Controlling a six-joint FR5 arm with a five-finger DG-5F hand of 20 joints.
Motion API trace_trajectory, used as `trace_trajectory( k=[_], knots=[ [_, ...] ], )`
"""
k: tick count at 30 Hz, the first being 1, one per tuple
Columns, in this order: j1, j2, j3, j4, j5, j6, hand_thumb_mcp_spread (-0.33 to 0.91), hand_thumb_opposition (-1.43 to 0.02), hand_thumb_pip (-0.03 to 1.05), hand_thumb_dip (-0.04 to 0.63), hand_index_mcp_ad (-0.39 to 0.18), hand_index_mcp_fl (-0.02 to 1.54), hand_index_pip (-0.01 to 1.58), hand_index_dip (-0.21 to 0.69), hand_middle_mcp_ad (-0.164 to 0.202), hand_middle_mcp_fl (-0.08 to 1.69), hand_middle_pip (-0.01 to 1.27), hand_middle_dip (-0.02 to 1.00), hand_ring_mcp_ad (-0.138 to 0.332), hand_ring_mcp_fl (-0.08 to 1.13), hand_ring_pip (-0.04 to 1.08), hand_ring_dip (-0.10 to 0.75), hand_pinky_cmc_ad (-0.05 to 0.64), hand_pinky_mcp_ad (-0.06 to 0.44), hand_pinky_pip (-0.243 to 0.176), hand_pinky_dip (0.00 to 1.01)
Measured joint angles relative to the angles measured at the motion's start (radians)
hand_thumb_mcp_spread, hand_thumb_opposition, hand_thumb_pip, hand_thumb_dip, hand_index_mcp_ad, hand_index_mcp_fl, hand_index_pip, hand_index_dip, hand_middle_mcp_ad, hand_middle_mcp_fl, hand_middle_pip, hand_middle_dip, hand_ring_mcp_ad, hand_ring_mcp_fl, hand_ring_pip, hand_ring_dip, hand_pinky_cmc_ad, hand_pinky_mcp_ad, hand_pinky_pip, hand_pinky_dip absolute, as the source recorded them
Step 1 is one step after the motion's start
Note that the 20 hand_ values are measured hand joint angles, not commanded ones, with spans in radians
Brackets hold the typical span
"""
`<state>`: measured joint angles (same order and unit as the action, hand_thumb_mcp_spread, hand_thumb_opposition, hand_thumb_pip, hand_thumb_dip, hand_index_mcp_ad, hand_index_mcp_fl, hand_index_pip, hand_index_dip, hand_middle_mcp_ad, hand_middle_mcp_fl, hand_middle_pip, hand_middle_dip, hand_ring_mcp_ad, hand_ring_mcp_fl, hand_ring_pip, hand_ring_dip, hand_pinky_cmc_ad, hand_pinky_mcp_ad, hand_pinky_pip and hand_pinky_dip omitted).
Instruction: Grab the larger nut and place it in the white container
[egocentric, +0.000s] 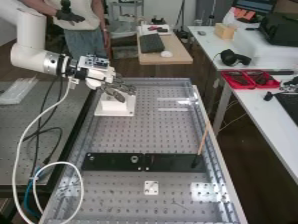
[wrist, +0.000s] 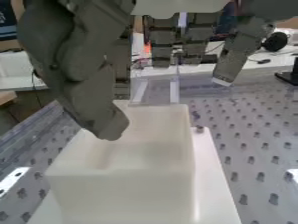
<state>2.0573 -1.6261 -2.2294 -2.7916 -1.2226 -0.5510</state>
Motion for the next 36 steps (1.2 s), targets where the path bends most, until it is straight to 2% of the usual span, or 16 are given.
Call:
trace_trajectory(
  k=[5, 8, 11, 13, 15, 18, 23, 25, 28, 36],
  knots=[
    [-0.021, 0.034, 0.010, 0.012, 0.026, -0.014, 0.38, -0.93, 0.81, 0.314, -0.185, 0.00, 1.29, 0.031, 0.065, 0.02, 0.11, 0.25, 0.113, 0.00, 0.11, 0.178, 0.356, 0.248, -0.063, 0.57],
    [-0.057, 0.082, 0.037, 0.015, 0.049, -0.034, 0.33, -0.90, 0.81, 0.314, -0.182, 0.00, 1.26, 0.016, 0.066, 0.02, 0.11, 0.25, 0.113, 0.00, 0.11, 0.176, 0.346, 0.248, -0.063, 0.58],
    [-0.109, 0.125, 0.079, 0.010, 0.056, -0.053, 0.29, -0.87, 0.81, 0.298, -0.188, 0.01, 1.11, -0.031, 0.063, 0.02, 0.11, 0.25, 0.115, 0.00, 0.15, 0.178, 0.347, 0.250, -0.070, 0.65],
    [-0.160, 0.148, 0.118, -0.001, 0.046, -0.058, 0.25, -0.85, 0.75, 0.281, -0.175, 0.01, 0.98, -0.058, 0.066, 0.02, 0.11, 0.25, 0.127, 0.00, 0.15, 0.164, 0.347, 0.262, -0.075, 0.68],
    [-0.196, 0.157, 0.148, -0.016, 0.030, -0.059, 0.23, -0.83, 0.74, 0.272, -0.168, 0.00, 0.84, -0.075, 0.070, 0.05, 0.11, 0.25, 0.124, 0.00, 0.14, 0.164, 0.347, 0.262, -0.075, 0.71],
    [-0.253, 0.161, 0.195, -0.049, -0.006, -0.062, 0.20, -0.84, 0.70, 0.236, -0.138, 0.00, 0.58, -0.073, 0.072, 0.07, 0.11, 0.25, 0.138, 0.00, 0.15, 0.164, 0.344, 0.278, -0.091, 0.71],
    [-0.351, 0.152, 0.276, -0.109, -0.088, -0.067, 0.18, -0.82, 0.68, 0.215, -0.120, 0.04, 0.35, -0.073, 0.075, 0.07, 0.11, 0.25, 0.161, 0.00, 0.13, 0.162, 0.347, 0.278, -0.091, 0.71],
    [-0.391, 0.135, 0.313, -0.138, -0.133, -0.064, 0.18, -0.82, 0.67, 0.215, -0.120, 0.04, 0.32, -0.072, 0.075, 0.07, 0.11, 0.25, 0.164, 0.00, 0.13, 0.164, 0.347, 0.278, -0.091, 0.70],
    [-0.418, 0.111, 0.334, -0.158, -0.170, -0.058, 0.18, -0.82, 0.67, 0.215, -0.120, 0.03, 0.28, -0.063, 0.075, 0.07, 0.11, 0.25, 0.164, 0.00, 0.13, 0.164, 0.347, 0.278, -0.091, 0.70],
    [-0.453, 0.079, 0.370, -0.182, -0.239, -0.058, 0.18, -0.82, 0.67, 0.215, -0.110, 0.06, 0.24, -0.044, 0.073, 0.07, 0.11, 0.25, 0.166, 0.00, 0.12, 0.164, 0.347, 0.278, -0.091, 0.71]
  ],
)
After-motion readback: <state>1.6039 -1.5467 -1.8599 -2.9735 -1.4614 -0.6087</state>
